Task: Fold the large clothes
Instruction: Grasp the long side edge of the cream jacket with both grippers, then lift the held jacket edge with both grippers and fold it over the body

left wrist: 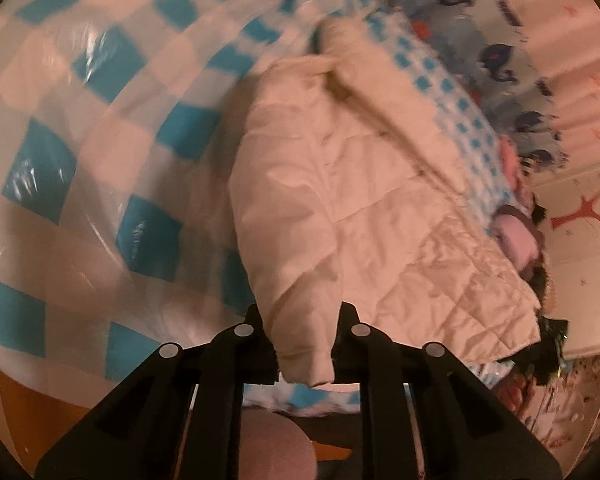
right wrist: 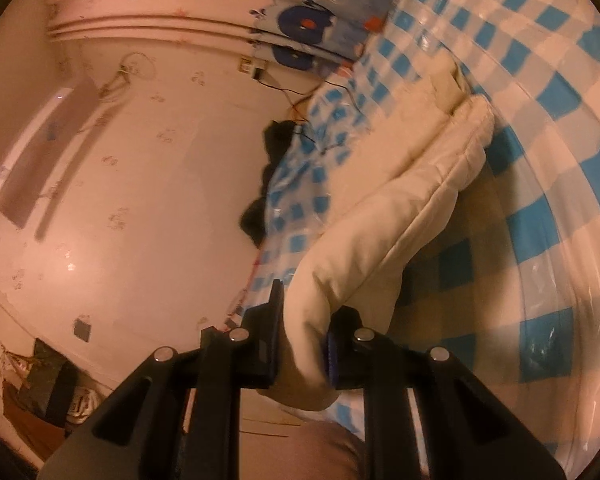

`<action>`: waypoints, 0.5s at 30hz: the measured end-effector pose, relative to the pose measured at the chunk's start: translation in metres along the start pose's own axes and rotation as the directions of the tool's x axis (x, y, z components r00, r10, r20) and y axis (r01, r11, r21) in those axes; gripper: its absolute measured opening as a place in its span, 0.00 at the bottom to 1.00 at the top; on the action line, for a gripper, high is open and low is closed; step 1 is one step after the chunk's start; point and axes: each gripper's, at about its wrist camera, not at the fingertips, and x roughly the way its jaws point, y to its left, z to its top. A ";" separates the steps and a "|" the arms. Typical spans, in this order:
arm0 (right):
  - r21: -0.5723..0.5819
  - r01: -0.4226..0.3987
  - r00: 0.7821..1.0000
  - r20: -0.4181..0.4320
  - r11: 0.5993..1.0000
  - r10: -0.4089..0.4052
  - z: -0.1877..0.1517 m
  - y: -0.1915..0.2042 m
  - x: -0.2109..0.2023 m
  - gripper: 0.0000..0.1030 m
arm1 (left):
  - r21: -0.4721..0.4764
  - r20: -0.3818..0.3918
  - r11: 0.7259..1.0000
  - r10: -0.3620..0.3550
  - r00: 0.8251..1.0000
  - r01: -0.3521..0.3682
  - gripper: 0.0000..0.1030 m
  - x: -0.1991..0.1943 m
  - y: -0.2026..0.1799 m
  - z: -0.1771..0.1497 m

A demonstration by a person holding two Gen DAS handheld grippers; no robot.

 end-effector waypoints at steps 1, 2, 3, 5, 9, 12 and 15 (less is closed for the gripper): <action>-0.007 -0.006 1.000 0.001 1.000 0.006 -0.001 0.004 -0.007 0.18 | 0.020 0.010 0.999 -0.035 0.999 0.035 0.12 -0.014 -0.009 -0.006; -0.015 -0.013 1.000 -0.002 1.000 0.013 -0.003 0.007 -0.015 0.18 | 0.033 0.014 0.997 -0.070 0.997 0.070 0.12 -0.024 -0.016 -0.011; -0.024 -0.019 1.000 -0.006 1.000 0.018 -0.005 0.011 -0.024 0.18 | 0.048 0.013 0.994 -0.098 0.995 0.098 0.12 -0.036 -0.018 -0.018; -0.046 -0.031 0.999 -0.014 0.998 0.031 -0.016 0.021 -0.046 0.18 | 0.089 0.004 0.986 -0.140 0.990 0.140 0.12 -0.056 -0.027 -0.042; -0.070 -0.035 0.998 -0.056 0.997 0.031 -0.058 0.027 -0.103 0.18 | 0.146 -0.058 0.972 -0.180 0.982 0.186 0.13 -0.075 -0.023 -0.110; -0.072 0.015 0.988 -0.154 0.997 -0.026 -0.095 0.013 -0.122 0.26 | 0.180 -0.180 0.958 -0.190 0.965 0.222 0.20 -0.056 0.003 -0.156; -0.032 0.123 0.961 -0.247 0.992 -0.127 -0.128 -0.033 -0.133 0.59 | 0.134 -0.239 0.970 -0.167 0.957 0.203 0.45 -0.026 0.046 -0.182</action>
